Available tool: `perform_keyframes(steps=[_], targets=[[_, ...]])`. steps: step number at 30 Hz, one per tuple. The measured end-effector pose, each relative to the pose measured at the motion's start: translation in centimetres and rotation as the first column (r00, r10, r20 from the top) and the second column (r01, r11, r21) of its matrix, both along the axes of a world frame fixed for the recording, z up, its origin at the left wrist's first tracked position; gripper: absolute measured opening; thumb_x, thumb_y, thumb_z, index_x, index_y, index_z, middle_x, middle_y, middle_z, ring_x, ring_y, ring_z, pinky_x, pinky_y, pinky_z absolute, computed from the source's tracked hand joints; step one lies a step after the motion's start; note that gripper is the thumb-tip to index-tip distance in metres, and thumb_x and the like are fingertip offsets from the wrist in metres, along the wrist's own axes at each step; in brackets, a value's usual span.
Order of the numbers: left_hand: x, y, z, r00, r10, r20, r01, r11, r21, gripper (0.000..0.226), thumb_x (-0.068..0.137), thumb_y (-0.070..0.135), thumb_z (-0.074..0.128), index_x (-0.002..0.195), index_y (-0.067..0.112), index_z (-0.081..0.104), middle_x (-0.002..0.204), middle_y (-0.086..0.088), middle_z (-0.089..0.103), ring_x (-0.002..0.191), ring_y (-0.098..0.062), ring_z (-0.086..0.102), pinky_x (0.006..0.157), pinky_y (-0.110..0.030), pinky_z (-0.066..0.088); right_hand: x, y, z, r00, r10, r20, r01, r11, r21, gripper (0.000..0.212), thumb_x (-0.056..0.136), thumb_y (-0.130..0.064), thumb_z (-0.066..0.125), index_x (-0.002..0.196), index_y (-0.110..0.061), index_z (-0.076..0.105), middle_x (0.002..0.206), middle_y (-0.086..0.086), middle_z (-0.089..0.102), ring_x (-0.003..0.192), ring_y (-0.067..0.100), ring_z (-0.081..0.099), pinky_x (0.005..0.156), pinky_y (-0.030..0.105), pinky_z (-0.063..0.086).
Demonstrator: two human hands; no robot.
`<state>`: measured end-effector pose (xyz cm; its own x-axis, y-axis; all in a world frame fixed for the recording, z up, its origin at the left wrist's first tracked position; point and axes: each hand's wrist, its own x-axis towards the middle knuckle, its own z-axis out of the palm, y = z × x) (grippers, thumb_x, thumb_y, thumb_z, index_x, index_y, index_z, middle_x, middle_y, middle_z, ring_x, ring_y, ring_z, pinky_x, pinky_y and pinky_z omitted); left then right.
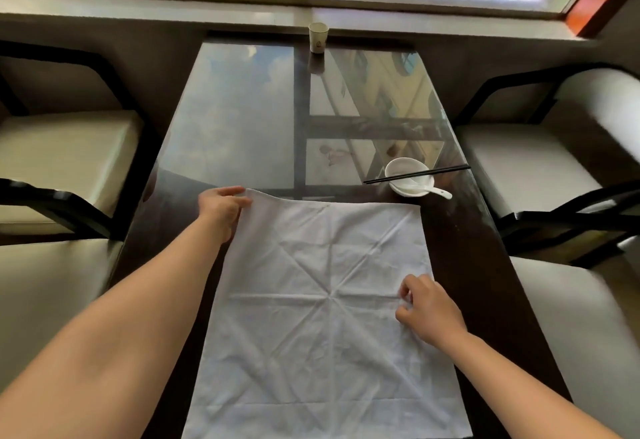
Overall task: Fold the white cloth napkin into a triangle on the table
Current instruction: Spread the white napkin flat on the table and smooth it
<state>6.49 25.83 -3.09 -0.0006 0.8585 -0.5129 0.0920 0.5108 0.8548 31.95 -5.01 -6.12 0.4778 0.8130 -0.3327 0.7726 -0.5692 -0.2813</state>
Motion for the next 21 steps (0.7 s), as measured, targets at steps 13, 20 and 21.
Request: perform_keyframes(steps=[13, 20, 21], targets=[[-0.6, 0.8, -1.0, 0.981, 0.145, -0.126, -0.133, 0.986, 0.097, 0.025, 0.078, -0.012, 0.070, 0.085, 0.012, 0.072, 0.083, -0.008, 0.072, 0.068, -0.017, 0.067, 0.063, -0.028, 0.057, -0.1, -0.3, -0.4, 0.995, 0.050, 0.085, -0.053, 0.998, 0.030, 0.014, 0.084, -0.028, 0.061, 0.088, -0.029, 0.048, 0.088, -0.009, 0.048, 0.079, 0.010, 0.047, 0.054, 0.025, 0.044], [-2.8, 1.1, -3.4, 0.953, 0.221, -0.208, -0.202, 0.974, 0.106, 0.021, 0.079, -0.004, 0.074, 0.096, 0.008, 0.076, 0.095, -0.012, 0.074, 0.089, -0.029, 0.072, 0.087, -0.042, 0.060, -0.1, -1.0, -0.2, 0.986, 0.081, 0.144, -0.097, 0.989, 0.108, 0.011, 0.090, -0.025, 0.064, 0.101, -0.024, 0.064, 0.099, -0.010, 0.054, 0.086, 0.010, 0.051, 0.059, 0.030, 0.053], [-3.0, 1.1, -3.5, 0.952, 0.224, -0.208, -0.205, 0.973, 0.108, 0.024, 0.079, -0.004, 0.075, 0.099, 0.008, 0.075, 0.097, -0.013, 0.074, 0.090, -0.029, 0.072, 0.087, -0.041, 0.060, -0.1, -1.0, -0.3, 0.986, 0.078, 0.149, -0.095, 0.989, 0.111, 0.012, 0.090, -0.025, 0.064, 0.101, -0.024, 0.064, 0.100, -0.010, 0.054, 0.086, 0.010, 0.051, 0.060, 0.029, 0.053]])
